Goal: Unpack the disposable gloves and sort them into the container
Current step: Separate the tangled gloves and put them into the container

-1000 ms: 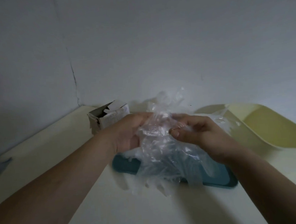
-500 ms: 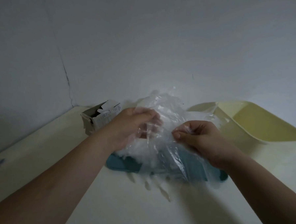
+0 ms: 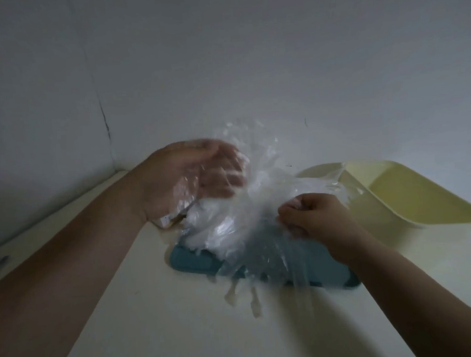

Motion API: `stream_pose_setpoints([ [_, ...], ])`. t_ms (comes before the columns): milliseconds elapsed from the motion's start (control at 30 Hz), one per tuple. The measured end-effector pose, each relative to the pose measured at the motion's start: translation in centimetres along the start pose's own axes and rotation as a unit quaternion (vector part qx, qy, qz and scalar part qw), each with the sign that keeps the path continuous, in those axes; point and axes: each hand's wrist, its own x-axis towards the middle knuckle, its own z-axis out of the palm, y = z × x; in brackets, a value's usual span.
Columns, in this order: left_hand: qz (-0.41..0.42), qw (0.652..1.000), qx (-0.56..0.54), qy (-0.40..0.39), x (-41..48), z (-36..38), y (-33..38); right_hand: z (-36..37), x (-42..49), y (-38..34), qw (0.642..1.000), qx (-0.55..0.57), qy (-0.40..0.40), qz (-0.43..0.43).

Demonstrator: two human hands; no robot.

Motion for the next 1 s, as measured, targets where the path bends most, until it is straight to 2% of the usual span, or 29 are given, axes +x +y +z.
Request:
stream_pose_setpoints([
  [67,-0.042,0.993,-0.014,-0.113,-0.7,0.5,-0.1,0.6,0.5,-0.7,0.999,0.028,-0.017,-0.008],
  [133,-0.067,0.989,0.009,-0.131,-0.8,1.2,-0.9,0.9,0.7,-1.4,0.997,0.052,-0.048,-0.016],
  [300,-0.100,0.980,0.172,0.001,0.1,2.5,-4.8,1.4,0.1,-1.7,0.974,0.146,-0.174,-0.017],
  [367,-0.090,0.980,0.171,0.054,0.3,2.8,-6.0,1.3,-0.3,-1.7,0.968,0.171,-0.185,0.011],
  [500,-0.084,0.981,0.147,0.094,0.6,3.1,-7.2,0.5,-0.4,-2.0,0.962,0.191,-0.168,0.103],
  [567,-0.083,0.980,0.137,0.114,1.0,3.4,-7.6,0.1,-0.5,-2.3,0.961,0.181,-0.181,0.105],
  [633,-0.073,0.980,0.136,0.127,1.2,3.8,-7.8,0.4,-0.7,-2.3,0.964,0.171,-0.191,0.073],
  [733,-0.061,0.983,0.119,0.128,1.3,4.4,-8.0,1.0,-0.4,-1.8,0.975,0.175,-0.136,0.005],
  [833,-0.074,0.984,0.126,0.106,0.8,4.1,-8.1,0.9,0.5,-1.2,0.979,0.196,-0.050,0.014],
  [1000,-0.116,0.963,0.216,0.112,-1.3,1.5,-8.6,-0.6,1.8,-0.9,0.978,0.207,0.002,0.023],
])
